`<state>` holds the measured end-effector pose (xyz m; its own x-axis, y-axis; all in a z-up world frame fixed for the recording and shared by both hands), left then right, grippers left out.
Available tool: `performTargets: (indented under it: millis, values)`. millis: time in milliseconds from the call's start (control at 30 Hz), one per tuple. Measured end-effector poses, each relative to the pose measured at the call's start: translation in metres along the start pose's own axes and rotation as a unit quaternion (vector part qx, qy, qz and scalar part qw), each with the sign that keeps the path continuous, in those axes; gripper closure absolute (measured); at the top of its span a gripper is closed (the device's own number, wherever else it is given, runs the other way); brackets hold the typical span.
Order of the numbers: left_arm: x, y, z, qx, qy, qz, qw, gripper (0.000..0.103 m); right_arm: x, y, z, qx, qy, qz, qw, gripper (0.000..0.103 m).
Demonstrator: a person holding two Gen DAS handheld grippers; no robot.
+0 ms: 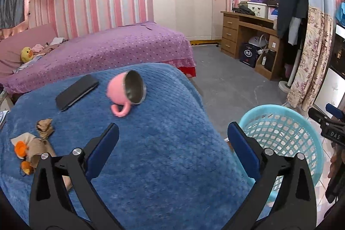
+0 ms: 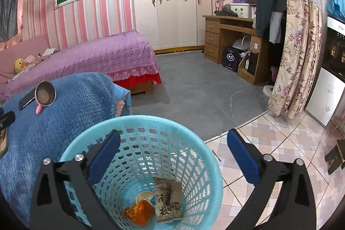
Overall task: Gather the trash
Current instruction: 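Open the right tool to drop the cardboard tube into the basket, then move both tools back over the bed toward the orange peels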
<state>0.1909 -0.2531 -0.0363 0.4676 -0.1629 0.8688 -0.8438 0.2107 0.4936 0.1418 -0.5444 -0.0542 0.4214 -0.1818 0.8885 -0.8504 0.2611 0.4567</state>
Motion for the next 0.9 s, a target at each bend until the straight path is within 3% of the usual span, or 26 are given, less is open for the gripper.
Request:
performTargets:
  millis: [167,433,667,900]
  values:
    - [-0.006,0.02,-0.033,0.021,-0.011,0.006,0.9997,0.006,0.002,0.001,-0.033,0.017,0.019,0.001,1.0,0.005]
    - [-0.014,0.038,-0.088,0.052,-0.031,0.007,0.9982,0.006,0.003,0.011,-0.122,0.076,0.083,0.005,0.994,0.005]
    - [-0.021,0.05,-0.144,0.06,0.022,0.018,0.9978,0.006,-0.002,0.018,-0.176,0.088,0.107,0.012,0.99,0.005]
    - [-0.042,0.05,-0.189,0.069,0.054,-0.005,0.9961,0.006,-0.003,0.015,-0.212,0.089,0.106,0.011,0.99,0.005]
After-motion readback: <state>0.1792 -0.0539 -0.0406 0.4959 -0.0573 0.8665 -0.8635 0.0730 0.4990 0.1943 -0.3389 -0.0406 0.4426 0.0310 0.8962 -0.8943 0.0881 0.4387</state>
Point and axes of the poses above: each gripper's, at about its wrist camera, not at the fingertips, and y roughly against the way its jaws point, z to its right, x to its top, the point moved 7 cm from there along -y, roughly the way its jaws point, and after that the axes turned 3 degrees about z, right-handed, at the moved point
